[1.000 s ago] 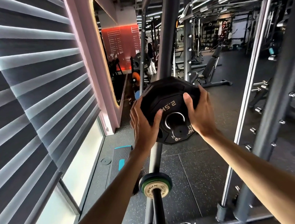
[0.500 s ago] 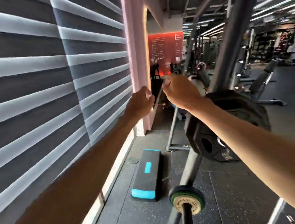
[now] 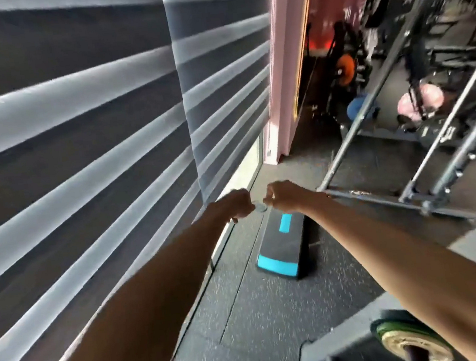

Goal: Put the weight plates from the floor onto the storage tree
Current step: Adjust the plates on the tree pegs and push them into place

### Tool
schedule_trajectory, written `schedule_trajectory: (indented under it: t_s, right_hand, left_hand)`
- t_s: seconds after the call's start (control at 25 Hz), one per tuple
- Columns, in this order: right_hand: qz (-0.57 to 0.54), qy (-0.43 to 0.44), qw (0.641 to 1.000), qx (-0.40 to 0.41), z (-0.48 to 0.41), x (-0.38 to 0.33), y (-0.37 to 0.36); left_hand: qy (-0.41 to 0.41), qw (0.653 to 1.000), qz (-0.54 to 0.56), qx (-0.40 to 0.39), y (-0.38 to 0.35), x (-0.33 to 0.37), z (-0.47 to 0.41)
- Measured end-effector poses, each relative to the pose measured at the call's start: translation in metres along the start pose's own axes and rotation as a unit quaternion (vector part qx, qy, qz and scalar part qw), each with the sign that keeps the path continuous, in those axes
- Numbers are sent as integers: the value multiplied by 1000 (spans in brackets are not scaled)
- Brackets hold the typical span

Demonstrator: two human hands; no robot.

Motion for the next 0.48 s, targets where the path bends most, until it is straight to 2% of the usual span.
schedule_trajectory:
  t_s: [0.2, 0.36, 0.48]
  right_hand:
    - [-56, -68, 985, -151, -66, 45, -142]
    - [-94, -103, 971, -195, -118, 96, -198]
    - [-126, -113, 967, -192, -186, 147, -208]
  left_hand:
    - [38, 990, -34, -131, -88, -58, -96]
    - [23, 979, -69, -189, -123, -58, -171]
    - [17, 974, -105, -199, -129, -41, -256]
Point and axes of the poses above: each hand's wrist, its own z-axis away from the middle knuckle, its own y-axis out of the back of the hand, x = y × z, the point moved 10 cm from there along -z, towards the middle knuckle, and after that the axes turned 11 degrees about y, right-handed, at the moved point
